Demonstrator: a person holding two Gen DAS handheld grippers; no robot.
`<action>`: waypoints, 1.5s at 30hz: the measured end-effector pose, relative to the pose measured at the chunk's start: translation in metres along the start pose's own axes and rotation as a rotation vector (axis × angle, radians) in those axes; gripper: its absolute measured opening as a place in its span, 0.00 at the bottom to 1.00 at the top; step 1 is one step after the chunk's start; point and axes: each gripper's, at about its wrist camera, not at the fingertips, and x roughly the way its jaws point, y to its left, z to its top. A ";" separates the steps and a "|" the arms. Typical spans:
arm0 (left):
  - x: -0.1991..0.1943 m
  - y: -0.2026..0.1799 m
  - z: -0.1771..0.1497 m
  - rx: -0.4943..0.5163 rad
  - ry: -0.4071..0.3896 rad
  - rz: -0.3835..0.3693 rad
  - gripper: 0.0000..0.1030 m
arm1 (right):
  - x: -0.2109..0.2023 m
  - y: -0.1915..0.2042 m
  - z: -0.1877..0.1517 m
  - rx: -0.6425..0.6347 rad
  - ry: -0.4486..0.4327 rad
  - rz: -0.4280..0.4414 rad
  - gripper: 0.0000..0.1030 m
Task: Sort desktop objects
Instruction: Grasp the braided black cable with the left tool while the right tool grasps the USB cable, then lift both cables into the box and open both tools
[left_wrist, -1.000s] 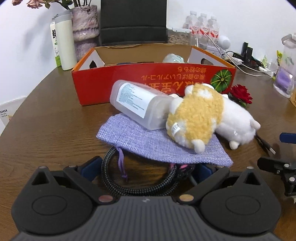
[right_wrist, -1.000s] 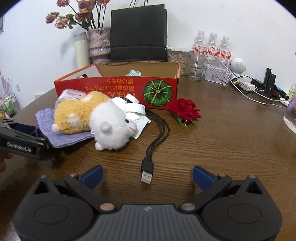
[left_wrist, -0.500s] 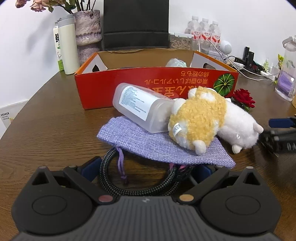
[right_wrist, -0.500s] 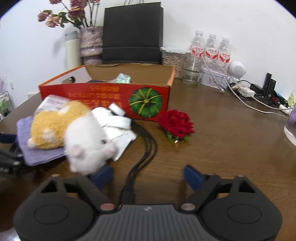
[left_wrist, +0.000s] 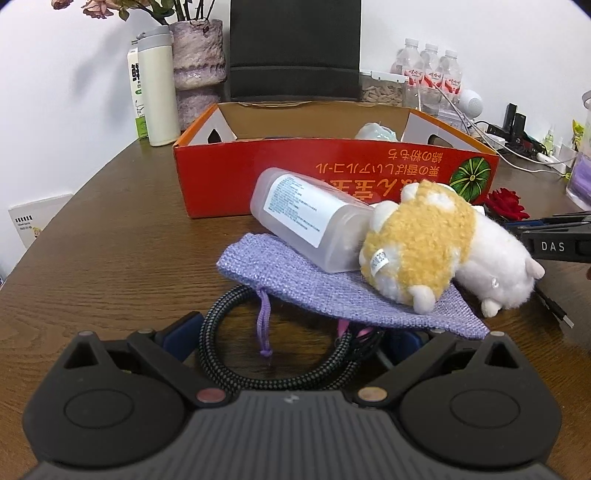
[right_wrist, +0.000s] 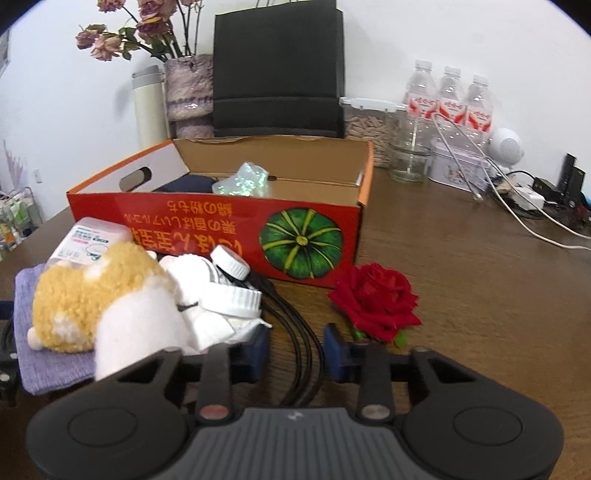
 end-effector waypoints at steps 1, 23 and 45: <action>0.000 0.000 0.000 0.001 0.000 -0.002 0.99 | -0.001 0.000 -0.001 -0.001 -0.003 0.012 0.08; -0.028 0.010 -0.012 -0.016 -0.046 0.023 0.90 | -0.059 0.001 -0.022 0.034 -0.110 0.011 0.01; -0.081 0.037 -0.007 -0.098 -0.160 0.044 0.90 | -0.108 0.021 -0.009 0.033 -0.234 0.013 0.01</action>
